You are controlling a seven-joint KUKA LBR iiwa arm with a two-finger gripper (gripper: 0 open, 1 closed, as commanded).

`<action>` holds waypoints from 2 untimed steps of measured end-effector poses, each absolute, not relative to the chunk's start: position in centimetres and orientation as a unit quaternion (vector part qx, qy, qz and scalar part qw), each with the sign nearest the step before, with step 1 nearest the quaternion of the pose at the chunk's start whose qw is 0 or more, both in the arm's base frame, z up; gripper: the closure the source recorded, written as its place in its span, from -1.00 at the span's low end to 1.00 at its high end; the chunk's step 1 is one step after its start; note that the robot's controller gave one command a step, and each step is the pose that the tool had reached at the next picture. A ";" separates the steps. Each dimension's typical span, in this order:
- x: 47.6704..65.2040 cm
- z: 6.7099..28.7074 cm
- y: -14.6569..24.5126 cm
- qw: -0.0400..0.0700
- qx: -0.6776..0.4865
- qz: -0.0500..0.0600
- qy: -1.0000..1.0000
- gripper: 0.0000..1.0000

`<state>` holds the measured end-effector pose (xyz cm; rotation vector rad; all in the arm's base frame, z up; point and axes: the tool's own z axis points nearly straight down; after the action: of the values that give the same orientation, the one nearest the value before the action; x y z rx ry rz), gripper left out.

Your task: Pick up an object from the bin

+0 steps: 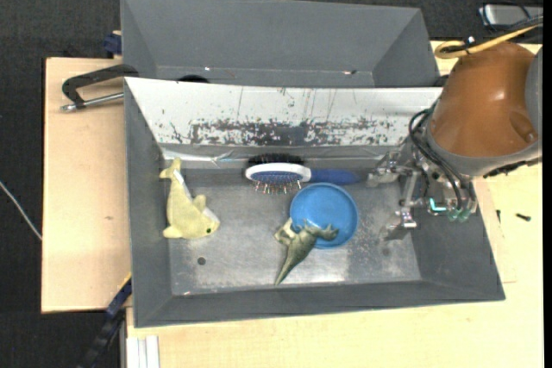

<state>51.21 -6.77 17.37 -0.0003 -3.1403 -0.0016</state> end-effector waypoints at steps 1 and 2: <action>52.0 8.2 -4.4 -0.004 0.046 0.000 -0.999 -1.00; 50.1 7.4 -1.7 -0.006 0.059 0.001 -0.998 -1.00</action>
Offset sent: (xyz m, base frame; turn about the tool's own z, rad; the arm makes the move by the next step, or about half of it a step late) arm 0.0064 0.0256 -0.1037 -0.0933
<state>50.14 -1.69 7.35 0.1848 -3.1482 0.0040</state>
